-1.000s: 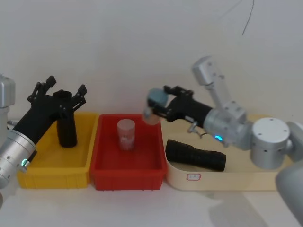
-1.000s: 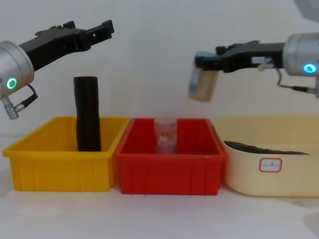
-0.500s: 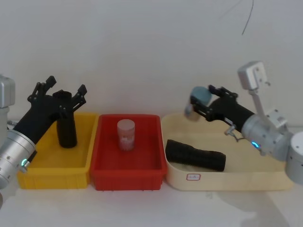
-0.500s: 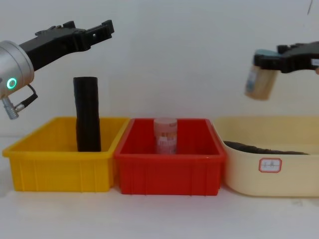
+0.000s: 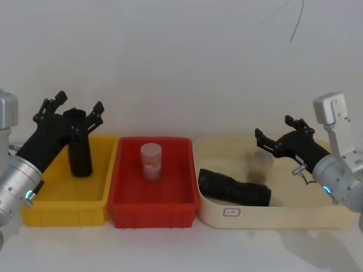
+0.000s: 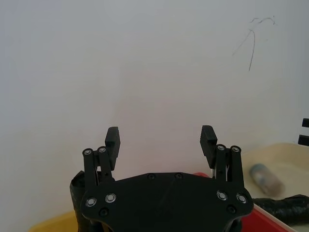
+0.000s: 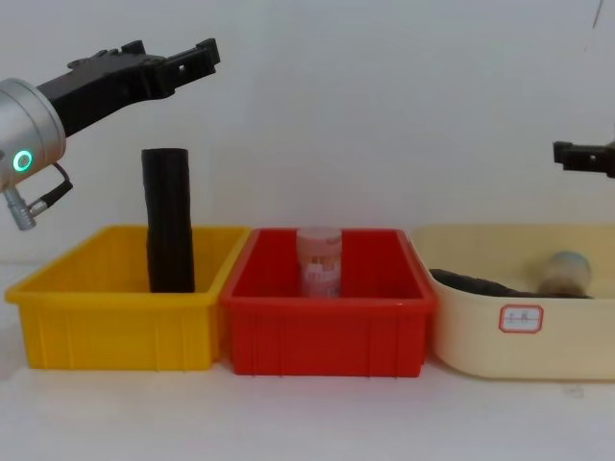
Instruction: Pick up the garbage bag with the one hand and transfer it to the other hand.
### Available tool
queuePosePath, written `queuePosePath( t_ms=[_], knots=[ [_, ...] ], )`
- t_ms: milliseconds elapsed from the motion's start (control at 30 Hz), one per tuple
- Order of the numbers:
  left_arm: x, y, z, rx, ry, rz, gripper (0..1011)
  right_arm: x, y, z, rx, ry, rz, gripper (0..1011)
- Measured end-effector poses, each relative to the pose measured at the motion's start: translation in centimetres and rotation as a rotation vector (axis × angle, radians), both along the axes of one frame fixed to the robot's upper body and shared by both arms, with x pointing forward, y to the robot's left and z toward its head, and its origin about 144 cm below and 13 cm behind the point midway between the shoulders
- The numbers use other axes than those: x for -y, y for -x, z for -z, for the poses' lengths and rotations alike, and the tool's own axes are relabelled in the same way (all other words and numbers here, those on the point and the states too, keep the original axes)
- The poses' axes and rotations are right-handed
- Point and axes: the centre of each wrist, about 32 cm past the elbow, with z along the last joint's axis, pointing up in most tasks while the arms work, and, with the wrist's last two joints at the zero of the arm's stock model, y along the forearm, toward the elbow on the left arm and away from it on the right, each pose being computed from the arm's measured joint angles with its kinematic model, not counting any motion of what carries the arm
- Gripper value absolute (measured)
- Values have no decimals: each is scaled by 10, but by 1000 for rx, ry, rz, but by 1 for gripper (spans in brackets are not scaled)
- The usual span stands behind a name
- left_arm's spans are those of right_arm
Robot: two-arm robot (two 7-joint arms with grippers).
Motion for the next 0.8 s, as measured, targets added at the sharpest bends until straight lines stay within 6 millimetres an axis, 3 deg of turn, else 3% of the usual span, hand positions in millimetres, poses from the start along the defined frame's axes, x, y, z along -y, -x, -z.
queuePosePath(
  t_ms=[167, 800],
  knots=[
    [0, 0, 0, 0, 0, 0, 1000, 4, 4, 5, 3, -9, 19, 1000],
    [0, 0, 0, 0, 0, 0, 1001, -1, 39, 10, 28, -143, -109, 1000]
  ],
)
